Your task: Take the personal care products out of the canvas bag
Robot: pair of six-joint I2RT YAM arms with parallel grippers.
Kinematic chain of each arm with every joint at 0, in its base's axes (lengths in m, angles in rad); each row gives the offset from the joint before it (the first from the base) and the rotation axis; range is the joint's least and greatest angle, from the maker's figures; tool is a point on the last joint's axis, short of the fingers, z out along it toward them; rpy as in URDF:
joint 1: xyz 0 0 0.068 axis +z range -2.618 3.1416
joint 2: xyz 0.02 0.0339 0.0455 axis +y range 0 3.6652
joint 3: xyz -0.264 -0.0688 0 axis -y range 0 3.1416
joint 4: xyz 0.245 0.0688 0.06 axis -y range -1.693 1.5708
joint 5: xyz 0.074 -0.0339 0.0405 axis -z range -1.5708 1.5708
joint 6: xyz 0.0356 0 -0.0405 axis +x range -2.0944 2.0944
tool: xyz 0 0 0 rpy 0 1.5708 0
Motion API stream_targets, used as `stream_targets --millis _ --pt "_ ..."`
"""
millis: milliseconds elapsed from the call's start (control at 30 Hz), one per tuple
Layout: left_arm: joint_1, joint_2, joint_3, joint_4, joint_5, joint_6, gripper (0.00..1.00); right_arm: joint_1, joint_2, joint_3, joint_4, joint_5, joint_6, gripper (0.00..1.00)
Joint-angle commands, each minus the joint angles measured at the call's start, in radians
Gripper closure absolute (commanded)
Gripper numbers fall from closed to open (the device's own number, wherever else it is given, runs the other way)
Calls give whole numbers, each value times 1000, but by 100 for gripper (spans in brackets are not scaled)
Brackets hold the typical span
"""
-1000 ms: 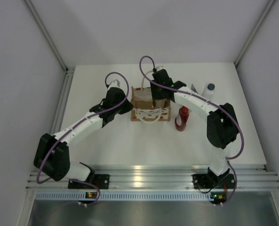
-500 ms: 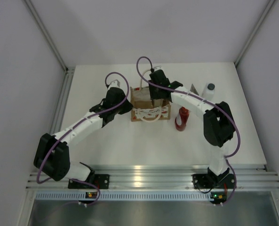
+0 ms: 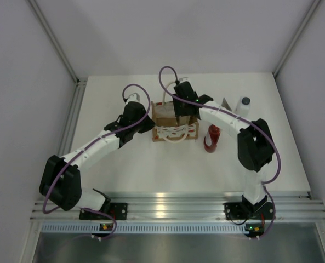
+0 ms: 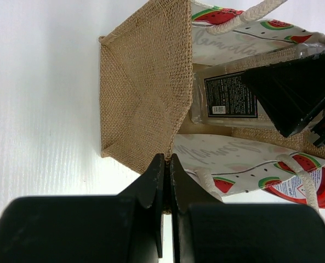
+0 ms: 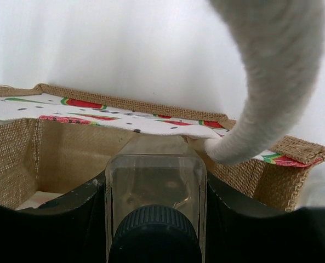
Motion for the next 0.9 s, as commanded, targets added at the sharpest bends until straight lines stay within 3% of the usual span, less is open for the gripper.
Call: stream_targets --millis 0,533,867 --pt "1 -51 27 50 -26 -1 100 22 -123 31 38 -5 30 100" --pt "3 -57 15 49 -33 -9 100 22 -206 113 -56 -1 25 100" --pt "1 -51 4 49 -47 -21 100 21 -241 246 -180 -28 5 100"
